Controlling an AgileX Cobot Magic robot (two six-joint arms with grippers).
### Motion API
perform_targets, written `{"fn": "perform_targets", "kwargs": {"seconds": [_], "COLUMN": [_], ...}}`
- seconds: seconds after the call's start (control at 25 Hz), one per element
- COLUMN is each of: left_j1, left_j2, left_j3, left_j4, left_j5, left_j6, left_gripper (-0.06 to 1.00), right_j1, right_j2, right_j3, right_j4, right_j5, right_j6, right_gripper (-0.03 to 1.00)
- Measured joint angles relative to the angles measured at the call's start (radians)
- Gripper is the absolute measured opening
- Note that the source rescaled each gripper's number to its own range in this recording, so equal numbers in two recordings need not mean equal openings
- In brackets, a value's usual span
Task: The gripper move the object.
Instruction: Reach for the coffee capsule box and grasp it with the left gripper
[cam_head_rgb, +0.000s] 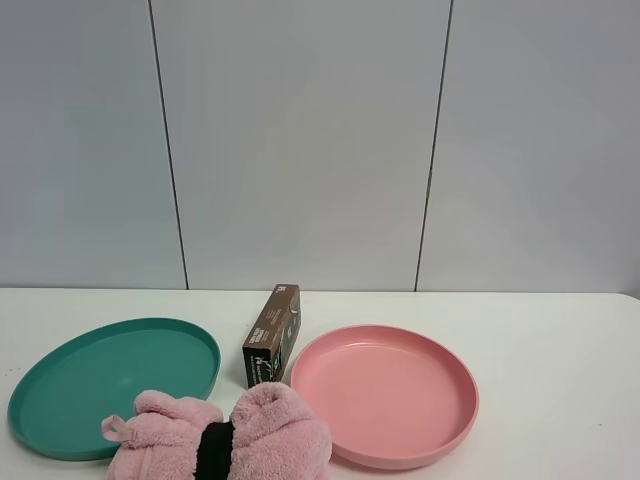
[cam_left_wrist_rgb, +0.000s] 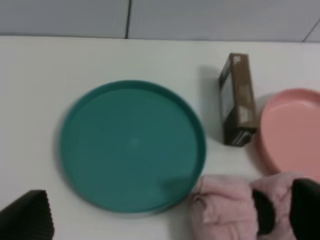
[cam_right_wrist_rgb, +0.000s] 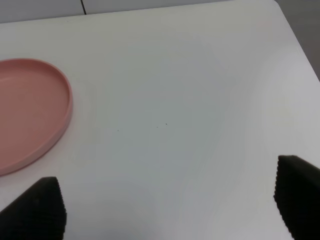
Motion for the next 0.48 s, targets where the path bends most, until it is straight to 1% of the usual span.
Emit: {"fn": "perform_targets", "kwargs": {"seconds": [0.08, 0.32, 0.4, 0.48], "left_j1": [0.000, -0.001, -0.022, -0.076], "left_j2": [0.044, 0.177, 0.220, 0.270], "left_j3": [0.000, -0.024, -0.059, -0.109], "left_j4": [-0.024, -0.089, -0.086, -0.069], "left_j5": [-0.029, -0.037, -0.038, -0.039], "left_j6": [0.000, 0.000, 0.000, 0.000], "left_gripper": [0.94, 0.94, 0.94, 0.94], "right_j1": [0.000, 0.000, 0.000, 0.000], "right_j2": [0.000, 0.000, 0.000, 0.000], "right_j3": [0.000, 0.000, 0.000, 0.000], "right_j4": [0.000, 0.000, 0.000, 0.000], "right_j5": [0.000, 0.000, 0.000, 0.000], "right_j6": [0.000, 0.000, 0.000, 0.000], "right_gripper": [1.00, 1.00, 1.00, 1.00]}}
